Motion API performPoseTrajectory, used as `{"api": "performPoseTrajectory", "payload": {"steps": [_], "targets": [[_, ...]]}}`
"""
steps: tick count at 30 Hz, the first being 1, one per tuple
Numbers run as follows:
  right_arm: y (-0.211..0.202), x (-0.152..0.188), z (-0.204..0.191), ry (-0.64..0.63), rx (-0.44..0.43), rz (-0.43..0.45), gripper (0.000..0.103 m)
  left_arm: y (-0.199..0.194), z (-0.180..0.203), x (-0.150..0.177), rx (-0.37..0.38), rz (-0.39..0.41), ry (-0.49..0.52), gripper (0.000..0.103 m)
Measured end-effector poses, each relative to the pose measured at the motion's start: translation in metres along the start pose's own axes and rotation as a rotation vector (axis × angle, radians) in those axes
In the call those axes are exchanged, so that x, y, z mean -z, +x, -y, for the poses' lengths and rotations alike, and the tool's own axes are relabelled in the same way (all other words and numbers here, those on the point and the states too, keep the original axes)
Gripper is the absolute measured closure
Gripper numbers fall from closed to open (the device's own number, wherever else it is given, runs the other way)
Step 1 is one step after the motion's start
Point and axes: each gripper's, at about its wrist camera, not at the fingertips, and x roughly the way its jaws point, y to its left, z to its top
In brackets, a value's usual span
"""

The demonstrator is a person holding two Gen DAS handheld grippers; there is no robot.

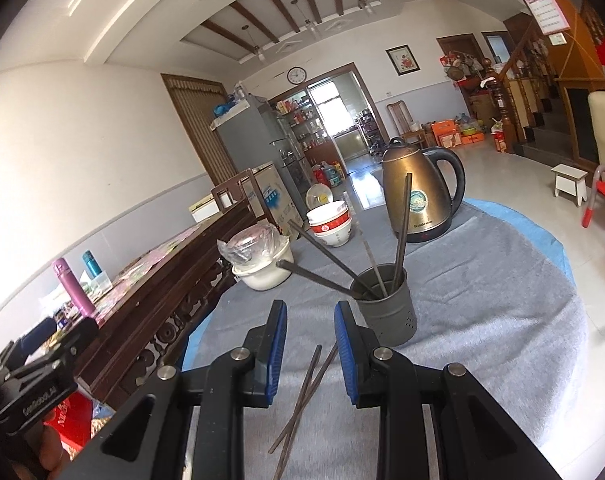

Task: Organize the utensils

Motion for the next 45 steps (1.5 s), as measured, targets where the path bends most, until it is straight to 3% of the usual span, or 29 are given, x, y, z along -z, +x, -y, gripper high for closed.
{"api": "performPoseTrajectory", "payload": {"steps": [12, 45], "targets": [[-0.014, 0.004, 0.003, -0.003, -0.01, -0.006, 0.075, -0.003, 0.004, 0.003, 0.011, -0.01, 0.025, 0.01], [-0.002, 0.023, -0.014, -0.047, -0.036, -0.076, 0.075, 0.013, 0.002, 0.021, 0.02, -0.081, 0.023, 0.01]]}}
